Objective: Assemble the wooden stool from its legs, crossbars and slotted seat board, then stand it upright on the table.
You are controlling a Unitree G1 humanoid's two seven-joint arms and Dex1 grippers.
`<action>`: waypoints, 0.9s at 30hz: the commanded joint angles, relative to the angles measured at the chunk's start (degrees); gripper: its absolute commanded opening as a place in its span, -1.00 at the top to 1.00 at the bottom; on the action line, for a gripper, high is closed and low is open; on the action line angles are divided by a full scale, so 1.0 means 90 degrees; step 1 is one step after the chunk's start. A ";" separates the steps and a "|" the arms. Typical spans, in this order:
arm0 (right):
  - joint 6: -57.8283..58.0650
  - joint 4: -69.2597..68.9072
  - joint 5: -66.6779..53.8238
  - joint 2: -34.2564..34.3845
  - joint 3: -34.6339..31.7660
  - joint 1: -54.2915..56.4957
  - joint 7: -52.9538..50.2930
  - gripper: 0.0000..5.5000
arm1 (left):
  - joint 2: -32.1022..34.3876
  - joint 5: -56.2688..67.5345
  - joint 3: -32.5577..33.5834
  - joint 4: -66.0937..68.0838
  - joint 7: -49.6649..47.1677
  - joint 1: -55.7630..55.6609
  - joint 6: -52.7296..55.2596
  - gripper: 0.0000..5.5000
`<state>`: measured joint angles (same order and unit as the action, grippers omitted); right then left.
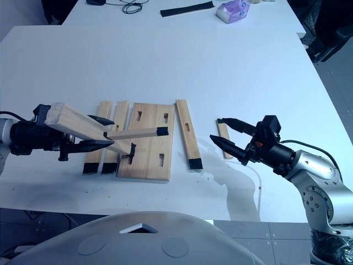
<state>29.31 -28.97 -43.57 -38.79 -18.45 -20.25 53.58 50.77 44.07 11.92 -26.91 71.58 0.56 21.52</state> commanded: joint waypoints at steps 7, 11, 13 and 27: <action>0.0001 -0.0078 -0.0112 -0.0059 -0.0173 -0.0039 -0.0047 -0.31 | 0.0221 0.0129 0.0201 -0.0157 0.0128 0.0182 0.0253 0.24; -0.0028 -0.0076 -0.0088 -0.0018 -0.0160 -0.0055 -0.0088 -0.31 | 0.0205 0.0125 0.0215 -0.0261 0.0173 0.0358 0.0265 0.24; -0.0026 -0.0114 -0.0115 -0.0004 -0.0178 -0.0085 -0.0099 -0.31 | 0.0203 0.0082 0.0211 -0.0265 0.0223 0.0438 0.0223 0.24; -0.0058 -0.0142 -0.0103 0.0037 -0.0106 -0.0113 -0.0078 -0.31 | 0.0197 -0.0397 0.0057 0.0337 0.0750 0.0524 -0.0402 0.24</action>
<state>29.26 -29.92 -44.69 -38.49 -19.79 -21.65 53.12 52.24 41.80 13.21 -23.21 78.25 4.72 18.01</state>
